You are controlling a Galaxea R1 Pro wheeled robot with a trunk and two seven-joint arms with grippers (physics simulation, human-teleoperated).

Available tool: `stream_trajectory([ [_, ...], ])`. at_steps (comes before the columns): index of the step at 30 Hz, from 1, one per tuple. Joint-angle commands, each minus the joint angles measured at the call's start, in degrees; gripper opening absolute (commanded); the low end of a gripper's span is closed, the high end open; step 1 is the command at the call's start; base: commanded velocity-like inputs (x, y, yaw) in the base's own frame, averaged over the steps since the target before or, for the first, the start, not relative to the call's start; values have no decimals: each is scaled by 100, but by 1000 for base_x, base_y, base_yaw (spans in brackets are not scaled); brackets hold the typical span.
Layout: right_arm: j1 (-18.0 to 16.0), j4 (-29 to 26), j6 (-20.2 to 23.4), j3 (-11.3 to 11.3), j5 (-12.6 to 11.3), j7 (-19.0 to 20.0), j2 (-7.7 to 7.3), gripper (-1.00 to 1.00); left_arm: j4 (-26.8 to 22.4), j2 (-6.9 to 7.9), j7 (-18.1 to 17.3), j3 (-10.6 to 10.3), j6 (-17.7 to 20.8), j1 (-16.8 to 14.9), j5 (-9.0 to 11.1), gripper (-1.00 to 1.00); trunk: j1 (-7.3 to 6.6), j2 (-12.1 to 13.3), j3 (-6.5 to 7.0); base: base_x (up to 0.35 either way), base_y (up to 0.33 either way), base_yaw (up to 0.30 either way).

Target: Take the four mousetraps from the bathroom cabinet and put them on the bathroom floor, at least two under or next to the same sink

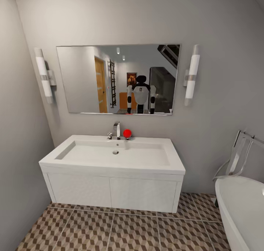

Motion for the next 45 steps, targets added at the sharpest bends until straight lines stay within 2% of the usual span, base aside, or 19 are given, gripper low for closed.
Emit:
stream_trajectory([
  [1,-1,-13,38,31,14,32,-3,-100,-16,1,46,-50,32,-2,38,-100,23,-47,-26,0,0,0],
  [6,-3,-10,38,37,19,27,2,-100,-19,-49,47,-55,38,-1,16,-100,133,-247,-116,0,0,0],
  [10,-4,-9,38,45,23,7,37,-100,-19,-103,49,-54,65,-2,-190,-100,221,-408,-188,0,0,0],
  [11,-5,-12,45,36,23,-14,60,-100,-20,-114,50,-52,173,-9,-268,-100,243,-448,-206,0,0,0],
  [14,-12,-34,87,23,17,-228,73,-100,-24,-127,50,-50,464,-44,-311,-100,309,-568,-260,0,0,0],
  [16,-15,-45,99,18,16,-348,84,-100,-26,-129,53,-49,527,-155,-316,-100,352,-648,-295,0,0,0],
  [17,-21,-55,109,15,15,-436,145,-100,-22,-132,55,-48,573,-361,-320,-100,374,-688,-313,0,0,0],
  [22,-41,-76,259,10,9,-551,299,-100,-25,-218,163,-48,751,-529,-322,-100,484,-889,-403,0,0,0],
  [26,-204,-92,542,6,5,-596,410,-100,-30,-280,272,-48,929,-661,-322,-100,572,-1049,-475,0,0,0],
  [32,-511,-96,835,3,2,-629,459,-100,-31,-358,306,-48,994,-849,-322,-100,704,-1290,-583,0,0,0],
  [38,-663,-97,924,-3,-2,-634,477,-100,-35,-396,313,-48,1031,-939,-322,-100,836,-1531,-690,0,0,0],
  [45,-818,-97,949,-10,-10,-635,481,-100,-35,-462,315,-48,1352,-1275,-320,-100,989,-1811,-816,0,0,0],
])
